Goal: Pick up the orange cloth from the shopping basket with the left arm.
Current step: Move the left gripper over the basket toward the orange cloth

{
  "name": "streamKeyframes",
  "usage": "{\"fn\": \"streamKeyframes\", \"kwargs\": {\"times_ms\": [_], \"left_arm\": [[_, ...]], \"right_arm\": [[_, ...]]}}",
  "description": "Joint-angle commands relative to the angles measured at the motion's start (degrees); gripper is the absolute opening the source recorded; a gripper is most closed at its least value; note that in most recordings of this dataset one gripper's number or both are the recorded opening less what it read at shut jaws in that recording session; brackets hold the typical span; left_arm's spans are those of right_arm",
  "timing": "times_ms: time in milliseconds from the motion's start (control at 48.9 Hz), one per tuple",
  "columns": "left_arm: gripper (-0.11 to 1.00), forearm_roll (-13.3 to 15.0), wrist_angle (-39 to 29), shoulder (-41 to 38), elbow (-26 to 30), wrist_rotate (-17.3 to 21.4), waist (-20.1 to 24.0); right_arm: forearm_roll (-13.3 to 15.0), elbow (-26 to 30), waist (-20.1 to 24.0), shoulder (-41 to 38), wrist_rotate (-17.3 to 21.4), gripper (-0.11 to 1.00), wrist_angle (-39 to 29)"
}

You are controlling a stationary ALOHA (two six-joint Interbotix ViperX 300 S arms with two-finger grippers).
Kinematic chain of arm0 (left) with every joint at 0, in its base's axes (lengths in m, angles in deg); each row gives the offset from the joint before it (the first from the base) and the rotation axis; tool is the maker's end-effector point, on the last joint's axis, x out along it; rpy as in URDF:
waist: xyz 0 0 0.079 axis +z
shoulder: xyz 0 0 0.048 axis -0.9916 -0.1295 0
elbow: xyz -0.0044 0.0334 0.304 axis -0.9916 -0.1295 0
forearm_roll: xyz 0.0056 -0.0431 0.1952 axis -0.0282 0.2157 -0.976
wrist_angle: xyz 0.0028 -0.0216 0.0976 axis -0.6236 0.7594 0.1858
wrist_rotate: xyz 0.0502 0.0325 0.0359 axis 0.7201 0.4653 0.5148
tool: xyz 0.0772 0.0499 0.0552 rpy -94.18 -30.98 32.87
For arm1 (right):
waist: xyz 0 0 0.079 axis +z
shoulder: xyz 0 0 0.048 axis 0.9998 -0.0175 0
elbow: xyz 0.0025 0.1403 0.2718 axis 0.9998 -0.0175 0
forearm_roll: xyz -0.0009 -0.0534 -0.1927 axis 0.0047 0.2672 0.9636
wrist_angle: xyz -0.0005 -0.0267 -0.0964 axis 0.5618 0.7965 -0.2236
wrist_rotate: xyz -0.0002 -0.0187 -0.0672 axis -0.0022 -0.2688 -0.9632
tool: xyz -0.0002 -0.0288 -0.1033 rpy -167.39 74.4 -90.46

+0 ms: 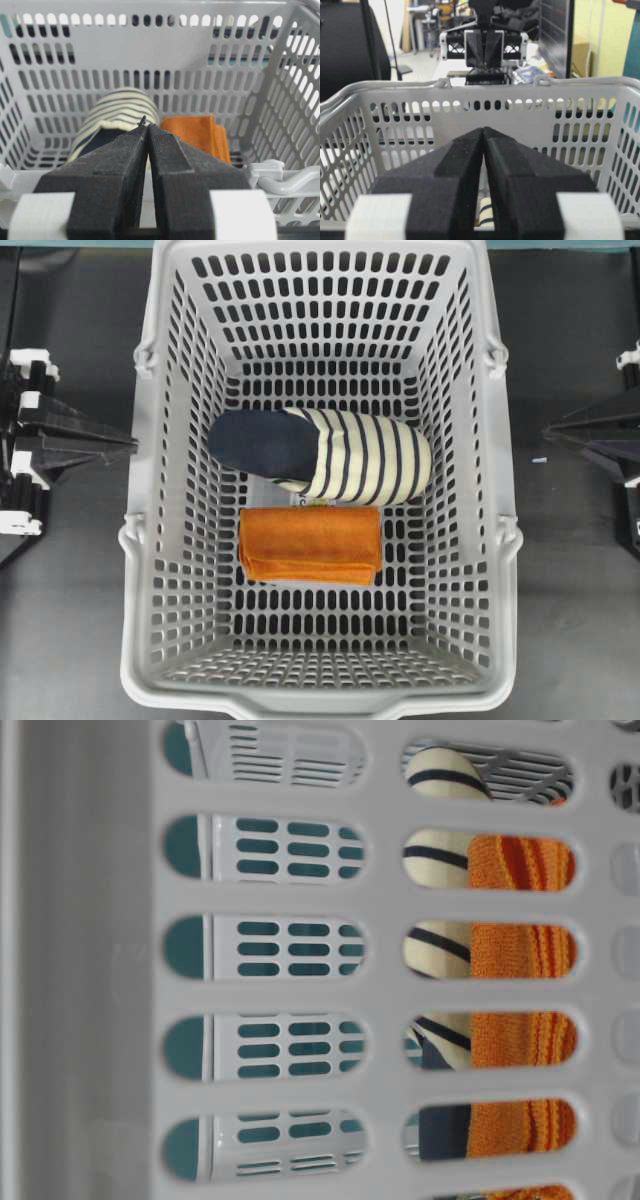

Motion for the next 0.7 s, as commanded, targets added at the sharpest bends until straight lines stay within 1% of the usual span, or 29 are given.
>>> {"fn": "streamKeyframes", "kwargs": {"times_ms": [0, 20, 82, 225, 307, 389, 491, 675], "left_arm": [[0.06, -2.37, -2.02, -0.18, 4.66, -1.23, -0.88], [0.06, -2.37, -3.16, -0.18, 5.71, -1.32, -0.88], [0.00, -2.37, -8.44, -1.32, 9.49, -1.85, -0.88], [0.00, -2.37, -23.29, -5.54, 18.28, -3.43, -1.23], [0.00, -2.29, -30.85, -9.49, 23.91, -4.31, -1.67], [0.00, -2.37, -37.62, -14.33, 29.27, -4.31, -2.64], [0.00, -2.37, -45.00, -21.27, 36.47, -4.31, -3.60], [0.00, -2.37, -53.70, -32.70, 45.79, -3.96, -5.01]], "right_arm": [[-0.09, 1.05, -0.44, -0.70, 0.35, 0.00, 0.44], [-0.26, 1.05, -0.44, -0.70, 0.35, 0.00, 0.35], [-0.62, 1.05, -0.35, -0.70, 0.35, 0.00, 0.18], [-0.70, 1.05, -0.44, -0.62, 0.44, 0.00, -0.62], [-0.70, 1.05, -0.35, -0.44, 0.53, 0.00, -1.32], [-0.70, 1.05, -0.35, -0.18, 0.53, 0.00, -2.20], [-0.70, 1.05, -0.35, 0.18, 0.44, 0.00, -3.34], [-0.70, 1.05, -0.35, 0.44, 0.44, 0.00, -3.96]]}}
